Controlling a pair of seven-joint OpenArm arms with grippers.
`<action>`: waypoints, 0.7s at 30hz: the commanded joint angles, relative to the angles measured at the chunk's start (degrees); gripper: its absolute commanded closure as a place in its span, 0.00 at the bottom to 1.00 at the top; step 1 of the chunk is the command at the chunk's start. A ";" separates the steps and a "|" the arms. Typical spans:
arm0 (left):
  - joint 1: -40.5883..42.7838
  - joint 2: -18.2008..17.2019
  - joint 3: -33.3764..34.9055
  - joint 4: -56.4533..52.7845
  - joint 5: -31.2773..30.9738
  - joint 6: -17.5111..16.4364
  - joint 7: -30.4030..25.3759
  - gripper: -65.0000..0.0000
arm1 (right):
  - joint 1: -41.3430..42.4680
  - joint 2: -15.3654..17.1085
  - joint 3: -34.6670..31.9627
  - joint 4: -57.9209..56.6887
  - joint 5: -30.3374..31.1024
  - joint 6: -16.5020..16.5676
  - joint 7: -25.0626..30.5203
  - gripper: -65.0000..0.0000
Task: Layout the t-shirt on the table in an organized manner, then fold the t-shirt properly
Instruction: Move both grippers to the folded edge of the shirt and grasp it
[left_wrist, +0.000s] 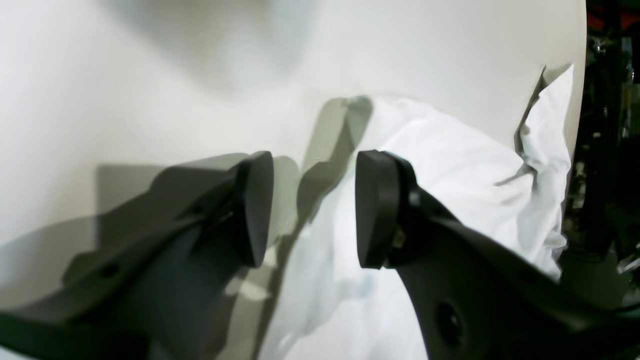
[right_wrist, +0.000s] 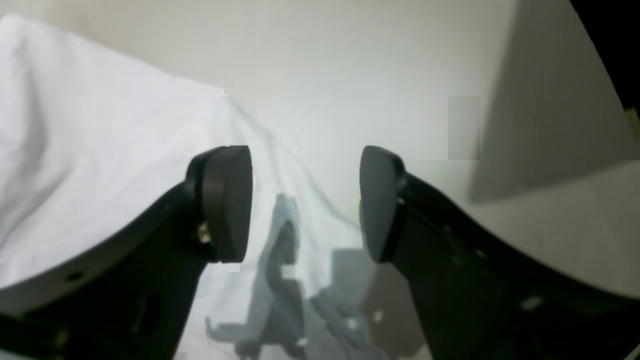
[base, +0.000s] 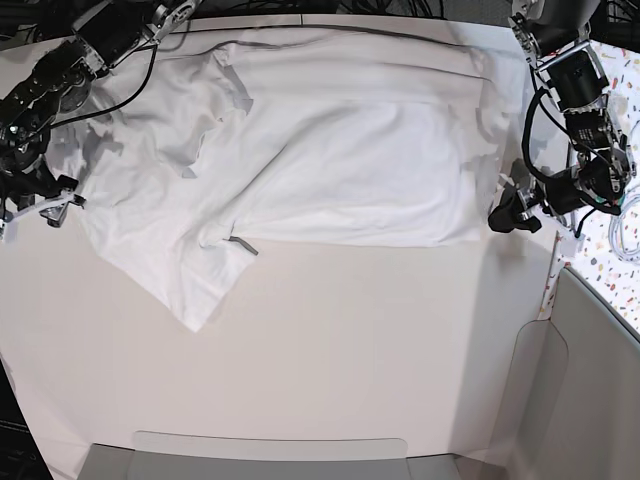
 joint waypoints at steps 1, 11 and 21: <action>-1.37 -1.06 1.15 0.78 -1.20 -0.40 -1.03 0.59 | 0.81 0.64 0.94 0.92 0.44 0.06 1.19 0.48; -1.37 -0.62 5.37 0.78 -1.12 -0.40 -3.32 0.59 | 0.72 0.47 7.00 0.92 0.44 0.06 1.19 0.48; -1.63 0.43 7.13 0.78 -1.03 -0.40 -3.50 0.59 | 0.19 0.20 6.74 0.83 0.53 0.06 1.19 0.48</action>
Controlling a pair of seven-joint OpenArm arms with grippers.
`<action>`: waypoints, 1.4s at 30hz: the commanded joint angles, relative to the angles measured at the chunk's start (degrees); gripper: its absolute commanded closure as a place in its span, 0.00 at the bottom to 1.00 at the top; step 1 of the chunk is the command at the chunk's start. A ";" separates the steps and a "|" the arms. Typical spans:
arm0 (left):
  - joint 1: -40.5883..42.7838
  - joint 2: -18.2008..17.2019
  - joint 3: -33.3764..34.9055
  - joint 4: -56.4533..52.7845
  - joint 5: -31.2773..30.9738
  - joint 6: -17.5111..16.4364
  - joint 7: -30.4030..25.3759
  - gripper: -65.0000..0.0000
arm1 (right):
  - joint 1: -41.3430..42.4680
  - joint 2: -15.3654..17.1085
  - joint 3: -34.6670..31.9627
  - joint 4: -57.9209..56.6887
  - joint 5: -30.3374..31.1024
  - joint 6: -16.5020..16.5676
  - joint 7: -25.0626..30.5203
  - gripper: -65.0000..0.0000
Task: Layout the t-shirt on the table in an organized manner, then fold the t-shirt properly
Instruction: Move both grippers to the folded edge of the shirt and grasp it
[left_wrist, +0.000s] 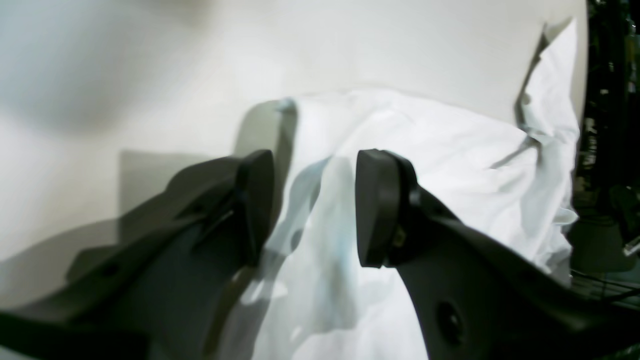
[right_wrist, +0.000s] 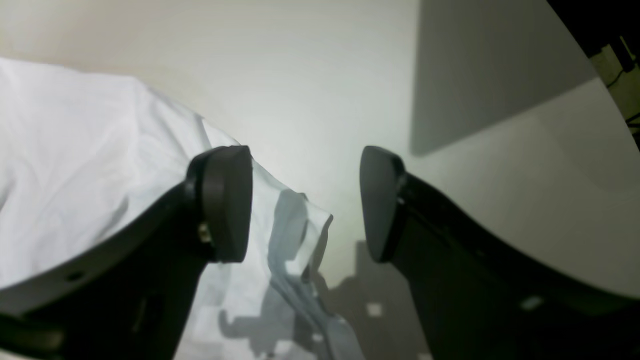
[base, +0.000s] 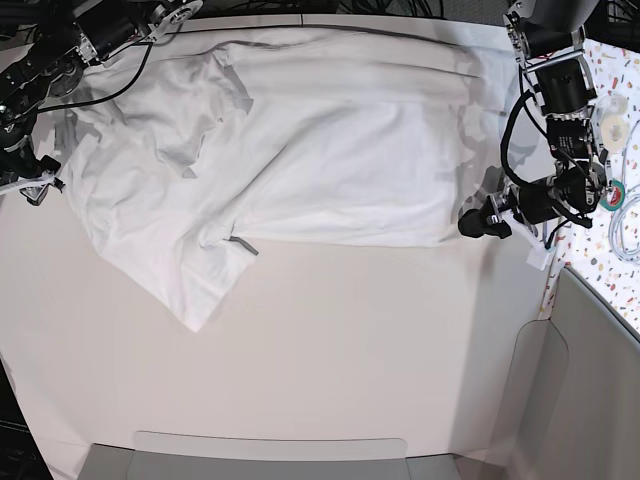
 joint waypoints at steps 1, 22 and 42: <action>-1.15 -1.01 -0.21 0.78 -0.31 -0.35 -0.28 0.59 | 0.65 0.84 -0.13 0.83 0.42 0.08 1.15 0.48; -1.15 -0.92 0.05 -6.78 -0.04 -0.35 -5.47 1.00 | 6.81 10.16 -9.53 -22.73 17.21 0.08 1.06 0.33; -1.15 -1.01 0.05 -6.78 -0.04 -0.35 -5.21 1.00 | 12.96 16.05 -20.70 -42.77 21.69 -0.36 1.15 0.31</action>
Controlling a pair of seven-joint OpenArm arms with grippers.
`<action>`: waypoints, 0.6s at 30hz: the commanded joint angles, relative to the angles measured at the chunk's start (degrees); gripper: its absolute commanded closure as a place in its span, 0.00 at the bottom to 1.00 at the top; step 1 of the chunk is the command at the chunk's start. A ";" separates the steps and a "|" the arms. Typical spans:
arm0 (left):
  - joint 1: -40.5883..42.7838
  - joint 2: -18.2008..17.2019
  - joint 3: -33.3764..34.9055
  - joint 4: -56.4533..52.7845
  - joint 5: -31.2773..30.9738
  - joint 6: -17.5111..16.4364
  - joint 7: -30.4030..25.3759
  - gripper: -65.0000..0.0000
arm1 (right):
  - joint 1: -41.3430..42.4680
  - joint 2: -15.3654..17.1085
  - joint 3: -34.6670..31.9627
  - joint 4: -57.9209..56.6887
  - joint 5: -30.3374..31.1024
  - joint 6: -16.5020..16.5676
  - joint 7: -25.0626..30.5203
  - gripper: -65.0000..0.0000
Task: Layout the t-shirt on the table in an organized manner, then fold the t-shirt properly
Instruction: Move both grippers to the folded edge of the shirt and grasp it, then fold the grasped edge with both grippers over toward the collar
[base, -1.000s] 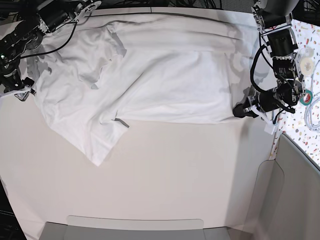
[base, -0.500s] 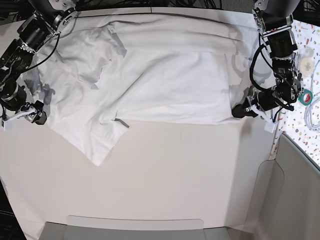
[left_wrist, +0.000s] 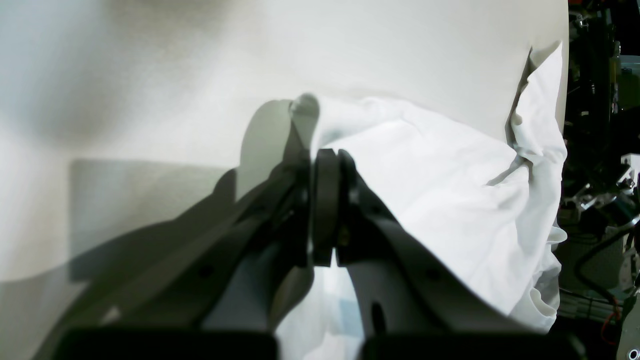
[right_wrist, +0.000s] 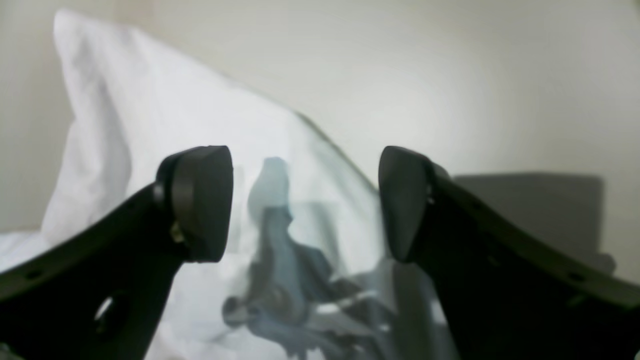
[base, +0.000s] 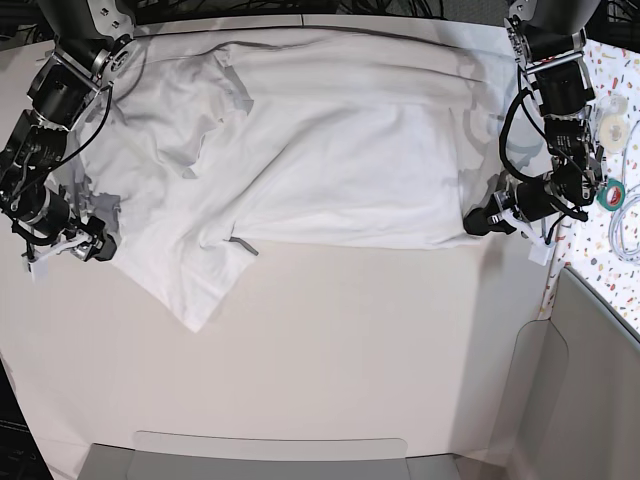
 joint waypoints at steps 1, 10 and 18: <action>-0.52 -0.84 -0.08 0.17 0.18 0.65 0.41 1.00 | 0.70 0.88 -1.01 0.44 0.06 -0.25 -1.23 0.31; -0.43 -0.84 -0.08 0.17 0.18 0.65 0.50 1.00 | -0.62 0.88 -3.82 0.44 -0.03 -0.16 -1.15 0.52; -0.52 -0.84 -0.17 0.26 -0.09 0.65 0.76 1.00 | -1.76 1.14 -8.48 0.44 -0.03 -0.25 3.07 1.00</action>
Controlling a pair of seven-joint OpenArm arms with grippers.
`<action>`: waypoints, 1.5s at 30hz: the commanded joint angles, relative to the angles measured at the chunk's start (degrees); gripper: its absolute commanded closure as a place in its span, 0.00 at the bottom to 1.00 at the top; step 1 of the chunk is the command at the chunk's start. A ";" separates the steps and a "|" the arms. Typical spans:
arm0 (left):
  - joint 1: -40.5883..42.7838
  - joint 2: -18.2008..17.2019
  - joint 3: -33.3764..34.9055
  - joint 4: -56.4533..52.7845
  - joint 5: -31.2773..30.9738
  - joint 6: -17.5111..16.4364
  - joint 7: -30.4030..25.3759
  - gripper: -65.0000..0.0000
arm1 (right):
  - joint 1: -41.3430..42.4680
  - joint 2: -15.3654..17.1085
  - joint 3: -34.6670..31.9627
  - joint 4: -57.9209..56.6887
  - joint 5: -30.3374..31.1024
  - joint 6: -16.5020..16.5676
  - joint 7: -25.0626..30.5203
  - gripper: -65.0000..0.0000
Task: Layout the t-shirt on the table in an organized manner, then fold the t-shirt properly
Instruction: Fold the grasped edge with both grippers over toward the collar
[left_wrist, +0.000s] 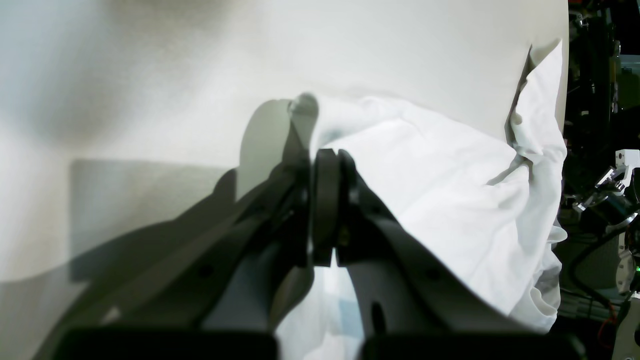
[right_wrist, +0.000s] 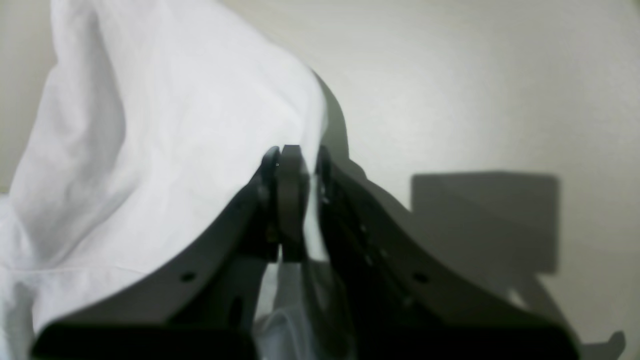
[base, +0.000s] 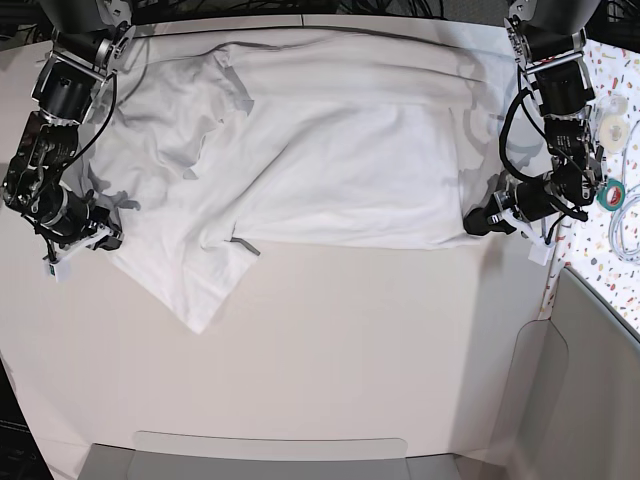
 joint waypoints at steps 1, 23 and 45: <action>-0.54 -0.84 -0.25 0.26 -0.07 0.68 0.74 1.00 | 0.47 0.35 -0.42 0.48 -0.71 -0.18 -0.66 1.00; 2.89 0.66 -9.49 15.90 -0.15 0.68 0.65 1.00 | -8.50 1.50 0.02 22.46 -0.80 -0.18 0.83 1.00; 7.02 0.92 -13.97 23.20 -0.33 0.59 0.83 1.00 | -13.60 0.97 4.33 36.09 -0.71 -0.18 0.92 1.00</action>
